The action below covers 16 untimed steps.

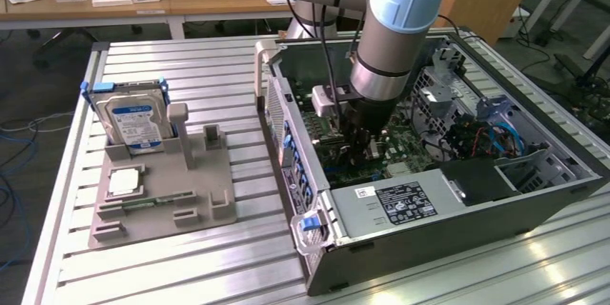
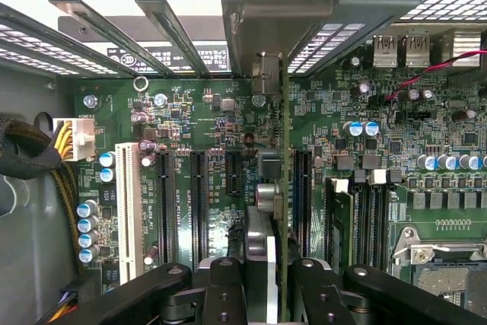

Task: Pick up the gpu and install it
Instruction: 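Insert the gpu into the slot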

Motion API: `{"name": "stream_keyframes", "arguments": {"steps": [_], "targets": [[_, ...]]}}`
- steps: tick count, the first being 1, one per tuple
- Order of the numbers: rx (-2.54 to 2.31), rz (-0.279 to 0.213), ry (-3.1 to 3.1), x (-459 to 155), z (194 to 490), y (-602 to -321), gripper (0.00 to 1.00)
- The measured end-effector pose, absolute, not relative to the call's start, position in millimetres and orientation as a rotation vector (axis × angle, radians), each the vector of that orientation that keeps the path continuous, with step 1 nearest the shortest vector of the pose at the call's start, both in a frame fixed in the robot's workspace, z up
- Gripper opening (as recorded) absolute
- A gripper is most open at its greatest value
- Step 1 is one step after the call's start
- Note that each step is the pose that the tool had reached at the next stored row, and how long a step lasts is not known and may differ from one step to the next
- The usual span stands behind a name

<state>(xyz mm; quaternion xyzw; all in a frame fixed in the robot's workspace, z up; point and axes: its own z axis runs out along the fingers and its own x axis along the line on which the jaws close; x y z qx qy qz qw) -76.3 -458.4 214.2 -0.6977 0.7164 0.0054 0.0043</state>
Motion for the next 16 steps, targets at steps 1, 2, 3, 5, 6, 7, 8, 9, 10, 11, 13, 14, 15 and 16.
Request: {"name": "stream_keyframes", "arguments": {"steps": [1,2,3,5,6,7,8,9,10,11,13,14,15,16], "targets": [[-2.185,0.014,2.243,-77.1,214.1,-458.4,0.28],[-2.183,0.011,2.241,-78.3,213.8,-458.3,0.28],[-2.182,0.009,2.240,-79.0,213.4,-458.3,0.28],[-2.183,0.008,2.240,-79.3,212.7,-458.4,0.28],[-2.183,0.008,2.240,-79.4,212.6,-458.4,0.28],[-2.183,0.008,2.240,-79.4,212.5,-458.4,0.28],[-2.182,0.008,2.240,-79.4,212.4,-458.4,0.28],[-2.182,0.008,2.240,-79.4,212.3,-458.4,0.28],[-2.182,0.008,2.240,-79.4,212.3,-458.4,0.28],[-2.182,0.008,2.240,-79.4,212.3,-458.4,0.28],[-2.182,0.008,2.240,-79.4,212.3,-458.4,0.28],[-2.182,0.008,2.240,-79.4,212.3,-458.3,0.28],[-2.182,0.008,2.240,-79.4,212.3,-458.3,0.28],[-2.182,0.008,2.240,-79.4,212.3,-458.3,0.28]]}}
